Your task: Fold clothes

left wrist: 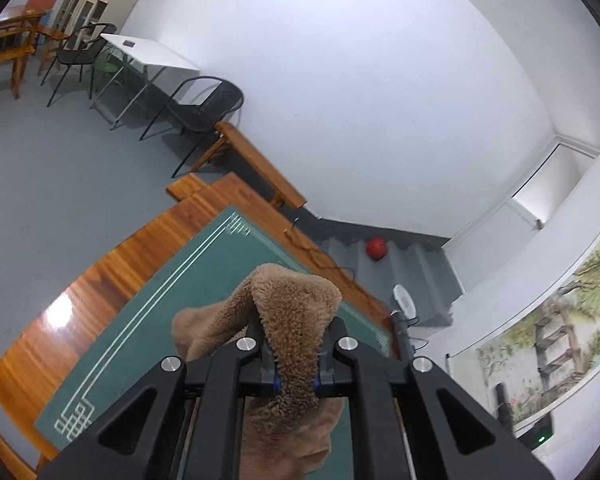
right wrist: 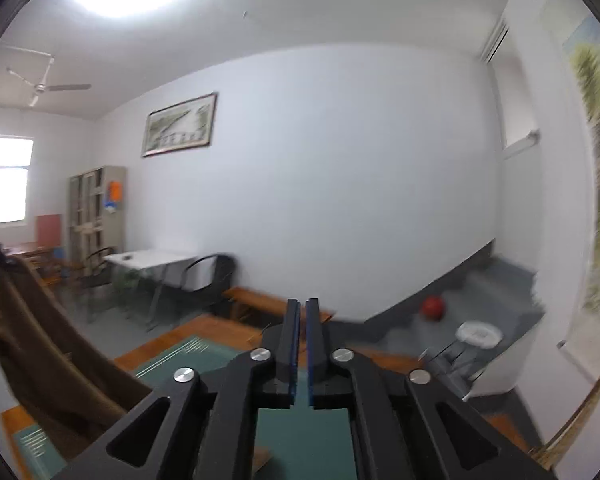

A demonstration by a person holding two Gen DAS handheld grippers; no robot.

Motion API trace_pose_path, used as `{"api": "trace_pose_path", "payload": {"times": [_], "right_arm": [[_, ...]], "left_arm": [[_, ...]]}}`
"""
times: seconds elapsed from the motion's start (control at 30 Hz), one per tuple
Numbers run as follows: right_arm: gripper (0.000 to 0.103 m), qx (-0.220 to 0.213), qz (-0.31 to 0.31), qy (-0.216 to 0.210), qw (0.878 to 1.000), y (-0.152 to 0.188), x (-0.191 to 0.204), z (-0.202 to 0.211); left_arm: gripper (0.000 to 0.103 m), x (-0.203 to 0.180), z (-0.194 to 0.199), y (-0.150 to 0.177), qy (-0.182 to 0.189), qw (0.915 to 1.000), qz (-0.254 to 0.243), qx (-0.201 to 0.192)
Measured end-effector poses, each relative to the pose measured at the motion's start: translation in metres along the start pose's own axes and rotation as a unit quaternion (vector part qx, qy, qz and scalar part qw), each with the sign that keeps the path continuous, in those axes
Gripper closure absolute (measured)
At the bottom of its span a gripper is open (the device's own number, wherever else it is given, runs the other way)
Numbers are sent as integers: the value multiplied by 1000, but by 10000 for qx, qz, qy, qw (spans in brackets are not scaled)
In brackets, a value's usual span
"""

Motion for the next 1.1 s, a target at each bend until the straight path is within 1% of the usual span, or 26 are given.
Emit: {"api": "trace_pose_path", "payload": {"times": [0.03,0.07,0.1,0.17,0.27,0.37,0.53,0.57,0.6,0.63,0.67,0.7,0.77,0.8,0.83,0.9,0.97,1.03,1.1], "right_arm": [[47,299,15,-233,9993,22,12,-6],[14,551,56,-443,9975,43,24,-9],[12,716,149,-640,9953,63,40,-9],[12,936,502,-1005,9892,97,72,0],[12,1105,1181,-1353,9775,141,122,-5],[12,1290,1748,-1554,9637,177,167,-25],[12,1684,2207,-1878,9422,221,208,-76],[19,1813,2229,-1933,9381,230,214,-85],[28,1989,2186,-1980,9346,240,218,-94],[57,2190,2100,-2010,9314,248,221,-101],[89,2412,1971,-2023,9285,255,222,-108],[95,2495,1864,-2008,9288,256,221,-110],[96,2404,1694,-1930,9361,246,216,-106],[96,2250,1639,-1831,9428,235,212,-103],[97,1985,1566,-1687,9527,216,205,-96],[97,1377,1267,-1329,9733,168,183,-80],[97,734,922,-925,9887,116,156,-62],[97,49,483,-509,9975,60,122,-36],[97,-594,134,-177,9980,13,94,-8]], "left_arm": [[92,-3,1,4,-43,10000,-21,0],[92,-8,3,7,-82,9999,-77,-22],[92,-14,7,8,-77,9999,-143,-50],[92,-28,17,7,-36,9995,-287,-120],[92,-48,32,4,35,9986,-449,-275],[92,-72,47,4,190,9973,-600,-384],[92,-104,66,5,366,9948,-818,-494],[92,-106,69,4,372,9945,-830,-518],[92,-107,69,4,372,9944,-829,-531],[92,-106,71,4,363,9946,-806,-547],[92,-101,72,2,320,9951,-752,-563],[92,-96,73,1,269,9955,-700,-576],[92,-83,78,0,162,9964,-553,-615],[92,-74,79,-2,110,9969,-449,-641],[92,-65,81,-2,86,9972,-353,-659],[92,-48,83,-2,43,9974,-164,-695],[92,-36,82,0,-15,9974,-75,-712],[92,-26,77,5,-57,9977,-24,-671],[92,-21,64,14,-59,9986,-21,-516]]}}
Point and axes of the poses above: each gripper's, at about its wrist camera, not at the fingertips, and z roughly against the way its jaws point, x to its left, y to its underside, the point moved 10 cm from there along -z, roughly the way its jaws point, and after that the axes turned 8 degrees about -z, right-handed, at the moved point
